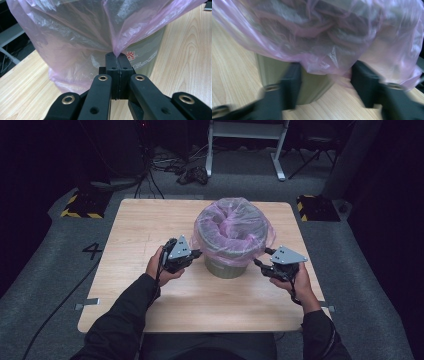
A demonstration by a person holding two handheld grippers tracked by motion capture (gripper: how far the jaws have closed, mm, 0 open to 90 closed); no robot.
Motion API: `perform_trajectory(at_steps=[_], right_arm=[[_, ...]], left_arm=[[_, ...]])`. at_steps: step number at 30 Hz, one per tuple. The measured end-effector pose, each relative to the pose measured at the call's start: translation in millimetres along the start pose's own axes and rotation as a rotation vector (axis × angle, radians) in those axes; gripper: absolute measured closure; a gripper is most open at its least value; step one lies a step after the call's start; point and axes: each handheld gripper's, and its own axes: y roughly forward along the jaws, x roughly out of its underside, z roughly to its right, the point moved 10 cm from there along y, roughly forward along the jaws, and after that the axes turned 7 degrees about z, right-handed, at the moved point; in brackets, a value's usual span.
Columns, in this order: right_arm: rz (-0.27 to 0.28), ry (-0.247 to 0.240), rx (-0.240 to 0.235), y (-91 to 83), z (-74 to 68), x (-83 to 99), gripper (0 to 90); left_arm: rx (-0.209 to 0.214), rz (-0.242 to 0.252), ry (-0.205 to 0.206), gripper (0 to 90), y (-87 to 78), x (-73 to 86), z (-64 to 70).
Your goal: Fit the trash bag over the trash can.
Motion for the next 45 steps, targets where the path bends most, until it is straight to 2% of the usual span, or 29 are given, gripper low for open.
perform_trajectory(at_steps=[4,5,11,16,18,21,23,24,27,28,30,33,35,37,38,42,45], right_arm=[[-0.001,0.008,-0.013,2.6,1.1,2.7,86.8],[-0.001,0.018,-0.013,2.6,2.2,4.8,88.7],[-0.042,0.069,-0.04,5.3,4.3,25.7,89.8],[-0.081,0.119,-0.075,13.2,2.3,45.6,89.9],[-0.113,0.133,-0.087,17.0,0.6,55.5,89.9],[-0.144,0.158,-0.108,21.4,-2.9,65.6,89.9],[-0.161,0.165,-0.115,23.3,-4.6,70.3,89.5],[-0.164,0.177,-0.121,23.9,-5.8,71.8,89.4],[-0.171,0.191,-0.129,23.3,-7.4,76.3,88.2],[-0.172,0.195,-0.128,21.7,-7.2,77.2,84.0],[-0.165,0.219,-0.11,15.8,-4.0,77.0,58.6],[-0.149,0.244,-0.111,2.4,-0.4,73.9,44.3],[-0.13,0.26,-0.115,-9.5,0.9,70.4,35.7],[-0.13,0.247,-0.109,-21.0,1.2,68.5,29.7],[-0.131,0.241,-0.101,-26.4,1.6,67.8,27.4],[-0.128,0.219,-0.108,-44.6,-1.1,64.5,21.5],[-0.114,0.203,-0.124,-55.4,-4.2,59.0,20.0]], left_arm=[[-0.001,-0.012,-0.003,90.0,2.6,2.9,-0.5],[0.0,-0.016,-0.008,90.0,3.2,4.4,-0.9],[0.006,-0.056,-0.031,90.0,9.5,20.5,-5.2],[0.027,-0.109,-0.04,90.0,18.3,38.9,-3.4],[0.033,-0.136,-0.043,90.0,22.2,46.8,-2.2],[0.037,-0.141,-0.063,89.2,24.4,52.7,-2.5],[0.015,-0.139,-0.077,83.2,24.7,55.5,-3.9],[-0.009,-0.152,-0.086,75.4,22.5,58.1,-6.9],[-0.031,-0.151,-0.119,56.2,12.2,62.4,-10.7],[-0.041,-0.154,-0.14,46.0,6.7,64.5,-11.9],[-0.048,-0.162,-0.174,28.6,-7.7,70.3,-12.4],[-0.051,-0.171,-0.194,20.1,-25.3,80.4,-8.8],[-0.026,-0.174,-0.216,17.2,-36.5,89.4,-2.4],[-0.015,-0.182,-0.225,16.9,-45.9,100.0,4.0],[-0.014,-0.204,-0.223,17.1,-50.3,107.9,8.2],[-0.02,-0.27,-0.21,17.3,-60.2,129.7,21.1],[-0.017,-0.291,-0.209,17.3,-65.3,140.8,28.1]])
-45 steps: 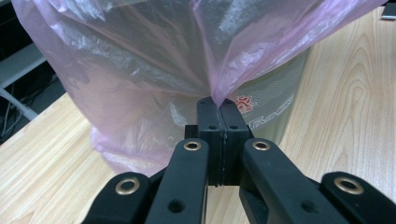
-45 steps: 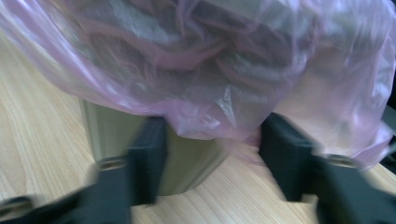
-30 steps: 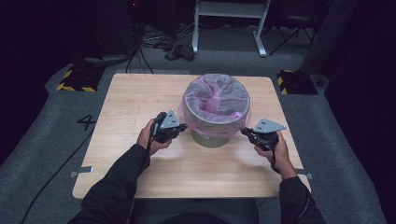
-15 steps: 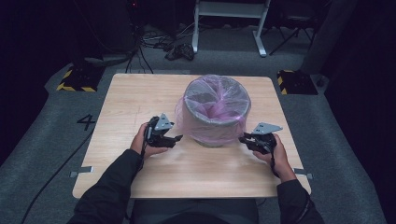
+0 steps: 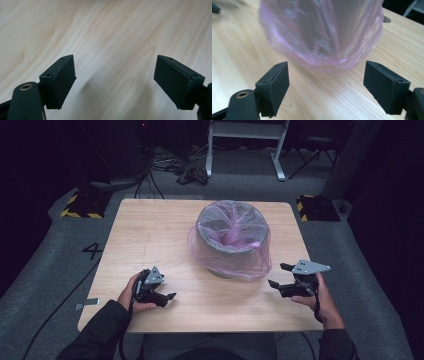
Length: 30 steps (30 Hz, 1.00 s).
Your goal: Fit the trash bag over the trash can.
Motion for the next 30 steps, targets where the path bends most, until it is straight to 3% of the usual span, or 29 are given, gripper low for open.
perform_trajectory(at_steps=[4,8,11,16,24,30], right_arm=[[0.034,-0.003,-0.017,-7.4,-5.2,-12.1,20.0],[0.076,-0.004,-0.004,-16.4,-3.7,-32.5,20.0],[0.096,-0.015,0.01,-21.4,-0.9,-46.6,20.3],[0.131,-0.019,0.047,-26.3,9.8,-75.8,21.1],[0.154,-0.076,0.047,-25.2,13.3,-118.2,22.1],[0.161,-0.106,0.049,-9.9,13.6,-150.4,23.3]], left_arm=[[-0.003,-0.018,-0.028,16.5,-2.3,9.4,-2.3],[-0.006,-0.015,-0.041,16.6,-4.3,11.8,-4.0],[0.008,-0.007,-0.076,16.3,-4.3,13.9,-4.8],[0.01,0.002,-0.07,15.6,-4.1,14.3,-5.7],[-0.017,0.005,-0.094,15.5,-2.2,13.1,-7.3],[-0.01,0.004,-0.087,15.3,-1.9,12.9,-8.3]])
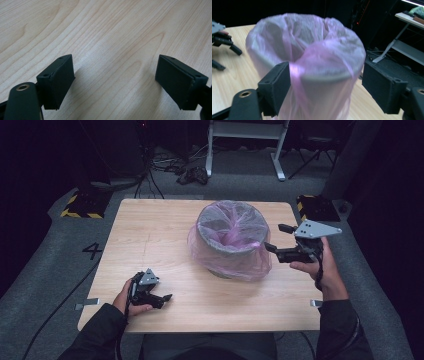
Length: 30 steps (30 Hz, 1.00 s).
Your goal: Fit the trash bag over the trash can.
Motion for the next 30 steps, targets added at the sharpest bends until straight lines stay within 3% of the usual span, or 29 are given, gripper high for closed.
perform_trajectory(at_steps=[7,13,20,30], right_arm=[[-0.009,-0.02,-0.031,38.5,-4.8,-22.5,24.4],[-0.048,-0.019,-0.065,66.4,-7.9,-27.5,26.2],[-0.128,-0.026,-0.081,94.7,-3.7,-20.9,34.7],[-0.239,-0.025,-0.176,112.8,-8.4,-6.6,48.7]], left_arm=[[0.005,0.003,0.002,15.1,1.6,-1.2,-1.0],[0.005,0.002,0.001,15.1,1.9,-1.4,-1.4],[0.005,0.003,0.002,15.1,2.0,-1.5,-1.4],[0.004,0.002,0.002,15.1,1.9,-1.5,-1.4]])
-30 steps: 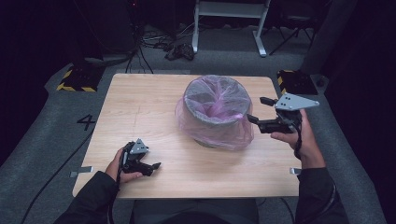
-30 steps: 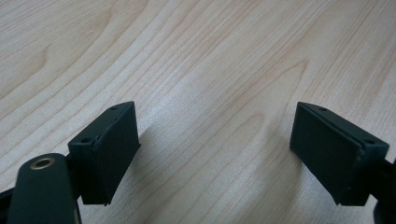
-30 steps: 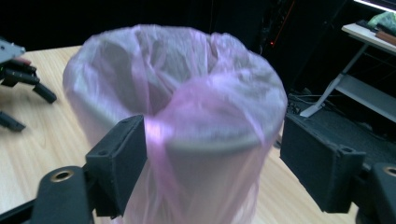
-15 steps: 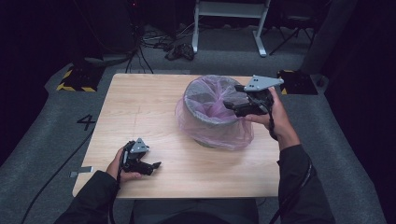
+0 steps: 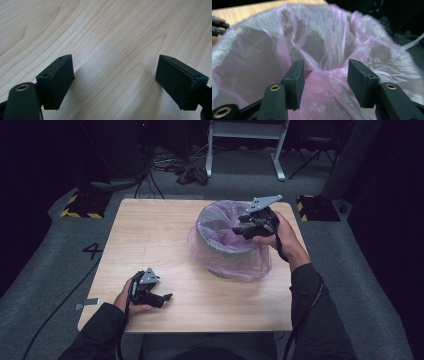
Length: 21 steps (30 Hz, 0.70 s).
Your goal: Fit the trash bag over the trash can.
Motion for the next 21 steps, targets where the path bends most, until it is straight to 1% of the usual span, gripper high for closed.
perform_trajectory(at_steps=[1,3,4,7,8,10,13,14,15,16,18,20,21], right_arm=[[-0.018,-0.004,-0.003,2.6,0.0,1.8,49.9],[-0.053,-0.002,-0.025,7.6,-1.2,5.4,50.7],[-0.082,-0.005,-0.022,10.2,-0.3,8.0,50.7],[-0.126,-0.001,-0.029,15.5,1.0,11.6,50.3],[-0.149,-0.001,-0.032,17.9,1.1,13.5,49.5],[-0.176,-0.008,-0.046,19.7,0.7,15.4,46.7],[-0.227,-0.002,-0.05,22.2,1.3,18.4,40.4],[-0.242,-0.009,-0.049,23.2,1.4,19.5,38.3],[-0.264,-0.005,-0.062,24.3,0.8,21.5,36.6],[-0.278,-0.001,-0.065,25.0,1.2,23.2,35.6],[-0.317,0.0,-0.056,27.0,3.5,27.9,32.4],[-0.37,0.005,-0.058,28.1,4.7,34.7,30.9],[-0.384,0.001,-0.057,28.9,5.0,36.8,30.7]], left_arm=[[0.0,0.001,0.0,15.1,0.1,0.0,0.0],[0.0,0.001,0.0,15.1,0.1,0.0,0.0],[0.001,0.001,0.0,15.1,0.1,0.0,0.1],[0.0,0.0,0.0,15.1,0.0,0.0,0.0],[0.0,0.0,0.0,15.1,0.0,0.0,0.0],[0.0,0.002,0.0,15.1,0.1,-0.1,0.1],[0.0,0.001,0.0,15.1,0.1,-0.1,0.1],[0.0,0.0,0.001,15.2,0.0,0.0,0.0],[-0.001,0.0,0.001,15.2,-0.1,0.0,0.0],[0.0,0.0,0.002,15.2,-0.1,0.0,0.0],[-0.001,0.0,0.002,15.2,-0.1,0.0,0.0],[-0.001,0.0,0.002,15.2,-0.1,0.0,0.0],[0.0,0.0,0.001,15.2,0.0,0.0,0.0]])
